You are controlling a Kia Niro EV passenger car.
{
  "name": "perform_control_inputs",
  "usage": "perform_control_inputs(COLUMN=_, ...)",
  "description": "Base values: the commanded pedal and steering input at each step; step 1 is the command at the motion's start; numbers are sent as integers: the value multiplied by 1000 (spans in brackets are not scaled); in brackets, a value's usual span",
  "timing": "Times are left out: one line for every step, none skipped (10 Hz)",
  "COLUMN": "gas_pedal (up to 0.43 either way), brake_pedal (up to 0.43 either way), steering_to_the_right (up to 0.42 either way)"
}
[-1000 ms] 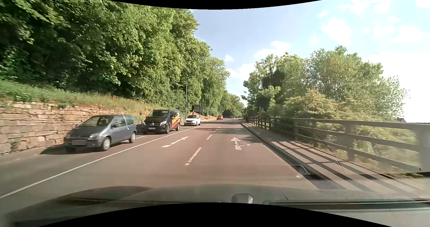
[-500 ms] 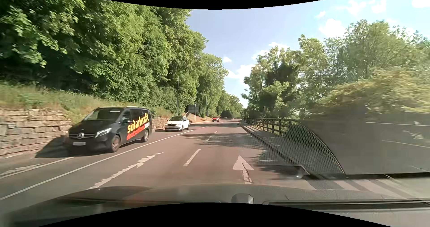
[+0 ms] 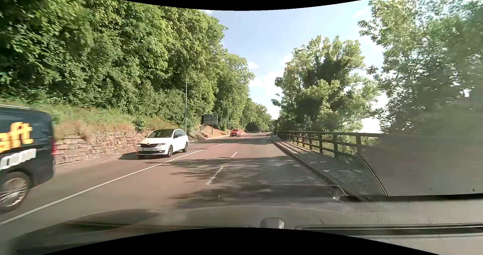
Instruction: Follow the waypoints while adhering to traffic rules and regulations
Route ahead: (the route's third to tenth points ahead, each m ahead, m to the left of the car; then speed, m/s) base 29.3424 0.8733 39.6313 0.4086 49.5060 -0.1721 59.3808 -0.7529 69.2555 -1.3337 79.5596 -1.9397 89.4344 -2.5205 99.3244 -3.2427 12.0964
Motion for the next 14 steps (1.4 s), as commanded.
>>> perform_control_inputs(gas_pedal=189, brake_pedal=6, steering_to_the_right=2)
perform_control_inputs(gas_pedal=189, brake_pedal=6, steering_to_the_right=2)
perform_control_inputs(gas_pedal=189, brake_pedal=6, steering_to_the_right=1)
perform_control_inputs(gas_pedal=189, brake_pedal=6, steering_to_the_right=1)
perform_control_inputs(gas_pedal=189, brake_pedal=6, steering_to_the_right=1)
perform_control_inputs(gas_pedal=189, brake_pedal=6, steering_to_the_right=2)
perform_control_inputs(gas_pedal=189, brake_pedal=6, steering_to_the_right=1)
perform_control_inputs(gas_pedal=189, brake_pedal=6, steering_to_the_right=2)
perform_control_inputs(gas_pedal=189, brake_pedal=6, steering_to_the_right=3)
perform_control_inputs(gas_pedal=189, brake_pedal=6, steering_to_the_right=3)
perform_control_inputs(gas_pedal=189, brake_pedal=6, steering_to_the_right=3)
perform_control_inputs(gas_pedal=189, brake_pedal=6, steering_to_the_right=5)
perform_control_inputs(gas_pedal=189, brake_pedal=6, steering_to_the_right=5)
perform_control_inputs(gas_pedal=189, brake_pedal=6, steering_to_the_right=4)
